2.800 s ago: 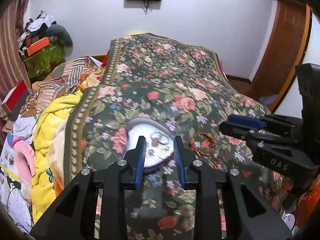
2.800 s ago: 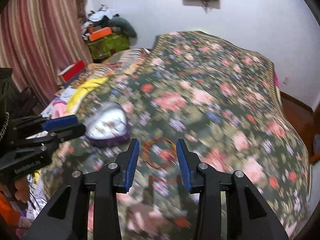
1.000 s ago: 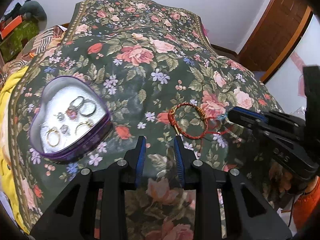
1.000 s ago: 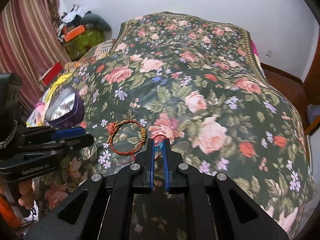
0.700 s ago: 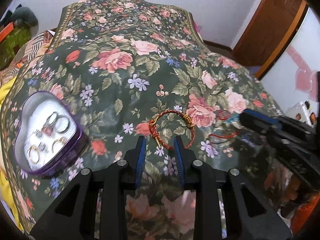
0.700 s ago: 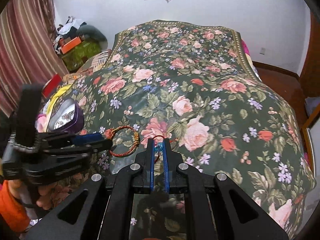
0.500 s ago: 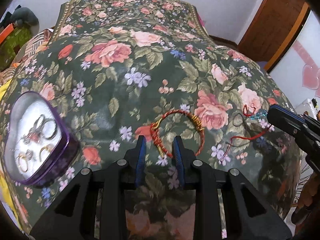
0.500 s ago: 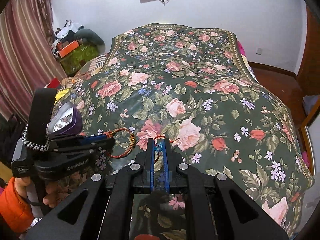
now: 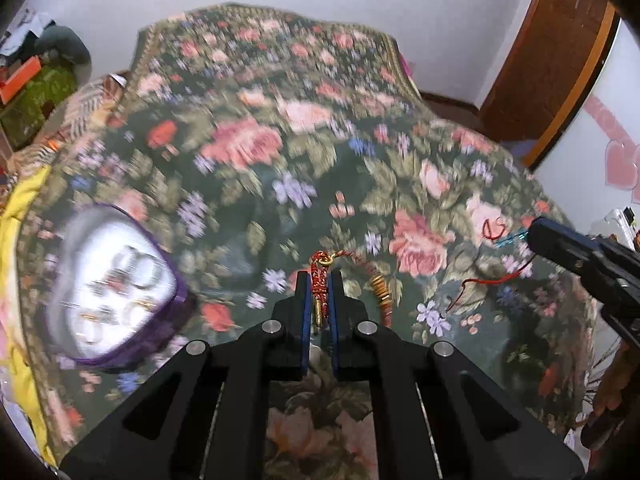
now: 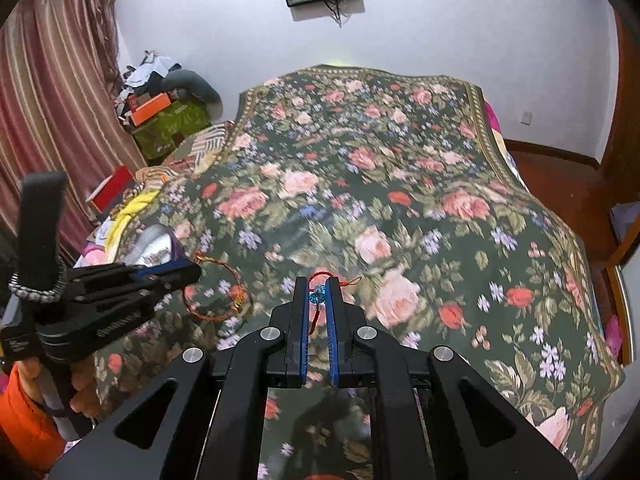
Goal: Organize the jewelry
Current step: 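Carry both red pieces over the heart tin and lower them in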
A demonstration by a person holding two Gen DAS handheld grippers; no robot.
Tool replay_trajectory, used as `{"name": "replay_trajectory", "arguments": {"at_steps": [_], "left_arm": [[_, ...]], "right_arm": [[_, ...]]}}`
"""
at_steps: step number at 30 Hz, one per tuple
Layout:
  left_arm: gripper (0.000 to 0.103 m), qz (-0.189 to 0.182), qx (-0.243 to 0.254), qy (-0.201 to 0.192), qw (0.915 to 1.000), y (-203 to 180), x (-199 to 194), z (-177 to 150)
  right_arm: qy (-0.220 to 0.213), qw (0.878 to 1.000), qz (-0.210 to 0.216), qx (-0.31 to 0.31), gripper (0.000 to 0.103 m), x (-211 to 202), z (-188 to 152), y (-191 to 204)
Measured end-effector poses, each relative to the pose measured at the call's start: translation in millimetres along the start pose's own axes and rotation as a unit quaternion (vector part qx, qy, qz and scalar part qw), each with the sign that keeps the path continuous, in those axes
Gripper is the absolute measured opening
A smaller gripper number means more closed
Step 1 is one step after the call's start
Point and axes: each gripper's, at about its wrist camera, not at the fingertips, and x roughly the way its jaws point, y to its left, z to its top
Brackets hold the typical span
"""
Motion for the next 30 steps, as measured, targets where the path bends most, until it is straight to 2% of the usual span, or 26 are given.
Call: {"name": "replay_trajectory", "arguments": {"at_steps": [8, 14, 24, 30], "left_arm": [[0.006, 0.021, -0.017, -0.078, 0.9966, 23.2, -60.5, 14.8], [0.006, 0.034, -0.035, -0.116, 0.992, 45.6, -93.4, 18.7], [0.006, 0.05, -0.074, -0.147, 0.9851, 87.7, -121.7, 12.0], [0.006, 0.062, -0.095, -0.149, 0.9823, 111.5, -124.0, 5.2]], "right_arm": [[-0.028, 0.999, 0.021, -0.024, 0.007, -4.5, 23.6, 33.2], [-0.041, 0.998, 0.043, -0.039, 0.007, -1.0, 39.0, 61.1], [-0.037, 0.995, 0.079, -0.051, 0.007, 12.4, 48.7, 99.6], [-0.03, 0.994, 0.089, -0.063, 0.007, 24.0, 52.8, 120.2]]}}
